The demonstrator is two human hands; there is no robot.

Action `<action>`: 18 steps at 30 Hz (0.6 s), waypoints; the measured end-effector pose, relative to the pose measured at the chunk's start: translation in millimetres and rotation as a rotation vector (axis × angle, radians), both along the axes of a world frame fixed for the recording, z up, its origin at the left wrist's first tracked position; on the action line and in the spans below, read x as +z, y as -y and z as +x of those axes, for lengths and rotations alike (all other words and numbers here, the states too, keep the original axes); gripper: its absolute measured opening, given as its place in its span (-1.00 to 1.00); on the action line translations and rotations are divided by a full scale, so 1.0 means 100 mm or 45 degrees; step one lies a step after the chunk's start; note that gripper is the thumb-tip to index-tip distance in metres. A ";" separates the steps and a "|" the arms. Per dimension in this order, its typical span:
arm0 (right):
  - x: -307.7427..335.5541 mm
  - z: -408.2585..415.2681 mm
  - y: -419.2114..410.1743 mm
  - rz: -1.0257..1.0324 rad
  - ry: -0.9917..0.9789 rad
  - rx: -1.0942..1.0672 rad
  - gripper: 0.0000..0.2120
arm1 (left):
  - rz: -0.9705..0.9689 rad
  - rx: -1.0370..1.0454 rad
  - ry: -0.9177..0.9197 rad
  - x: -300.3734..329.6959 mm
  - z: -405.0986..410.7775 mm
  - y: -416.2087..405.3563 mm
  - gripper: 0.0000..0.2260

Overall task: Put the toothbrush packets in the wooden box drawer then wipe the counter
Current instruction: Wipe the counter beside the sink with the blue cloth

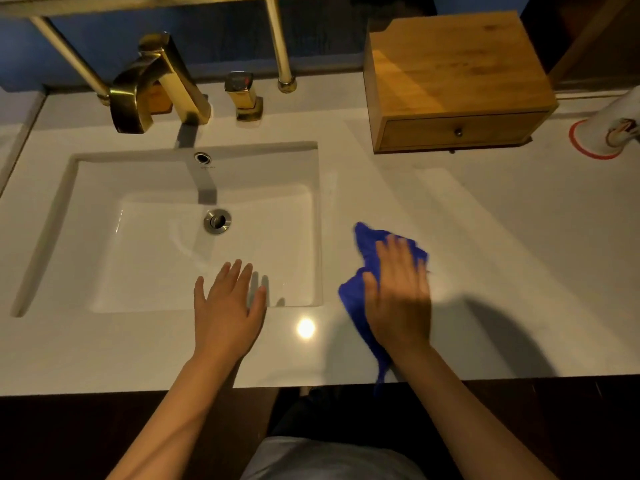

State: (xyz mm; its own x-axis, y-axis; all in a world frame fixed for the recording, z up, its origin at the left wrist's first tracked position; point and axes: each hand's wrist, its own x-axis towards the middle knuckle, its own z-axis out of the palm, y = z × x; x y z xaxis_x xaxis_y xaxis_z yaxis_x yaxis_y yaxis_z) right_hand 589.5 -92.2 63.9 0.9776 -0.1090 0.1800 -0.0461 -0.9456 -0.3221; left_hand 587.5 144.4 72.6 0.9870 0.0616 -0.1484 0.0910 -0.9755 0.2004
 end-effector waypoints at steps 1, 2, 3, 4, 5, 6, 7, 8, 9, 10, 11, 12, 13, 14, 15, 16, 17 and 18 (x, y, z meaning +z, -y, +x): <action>-0.01 0.03 0.09 -0.077 -0.038 -0.131 -0.54 | 0.024 0.013 -0.006 -0.01 0.02 0.01 -0.38; 0.00 0.10 0.16 -0.132 -0.085 -0.232 -0.52 | 0.048 0.016 -0.009 -0.01 0.02 0.02 -0.38; 0.02 0.19 0.23 -0.152 -0.127 -0.298 -0.51 | 0.061 0.018 -0.008 -0.01 0.02 0.02 -0.38; 0.02 0.30 0.28 -0.137 -0.184 -0.335 -0.49 | 0.061 0.022 -0.005 -0.01 0.02 0.03 -0.38; 0.03 0.45 0.32 -0.107 -0.253 -0.354 -0.46 | 0.054 0.027 -0.003 -0.01 0.02 0.03 -0.39; 0.05 0.62 0.35 -0.083 -0.319 -0.352 -0.44 | 0.050 0.031 -0.005 -0.01 0.02 0.02 -0.40; 0.05 0.79 0.37 -0.073 -0.346 -0.331 -0.43 | 0.049 0.031 -0.010 -0.01 0.02 0.02 -0.40; 0.05 0.94 0.36 -0.077 -0.337 -0.293 -0.43 | 0.050 0.031 -0.018 -0.02 0.03 0.02 -0.40; 0.05 1.08 0.34 -0.089 -0.320 -0.245 -0.43 | 0.049 0.032 -0.025 -0.03 0.03 0.02 -0.41; 0.06 1.19 0.29 -0.104 -0.310 -0.192 -0.43 | 0.049 0.033 -0.031 -0.03 0.03 0.02 -0.41; 0.05 1.27 0.23 -0.124 -0.300 -0.140 -0.44 | 0.050 0.034 -0.038 -0.04 0.03 0.02 -0.42; 0.05 1.33 0.17 -0.150 -0.287 -0.088 -0.44 | 0.051 0.033 -0.045 -0.04 0.03 0.02 -0.42; 0.05 1.37 0.11 -0.172 -0.277 -0.038 -0.45 | 0.050 0.031 -0.051 -0.04 0.03 0.01 -0.43; 0.05 1.40 0.05 -0.185 -0.268 0.011 -0.45 | 0.050 0.027 -0.057 -0.04 0.03 0.01 -0.43; 0.05 1.43 -0.01 -0.186 -0.258 0.058 -0.46 | 0.050 0.024 -0.060 -0.03 0.03 0.00 -0.43; 0.05 1.47 -0.05 -0.175 -0.247 0.102 -0.47 | 0.050 0.025 -0.063 -0.03 0.04 0.00 -0.42; 0.04 1.51 -0.10 -0.152 -0.239 0.144 -0.47 | 0.047 0.028 -0.067 -0.03 0.04 0.00 -0.42; 0.04 1.57 -0.16 -0.127 -0.232 0.187 -0.48 | 0.043 0.029 -0.070 -0.03 0.04 0.00 -0.42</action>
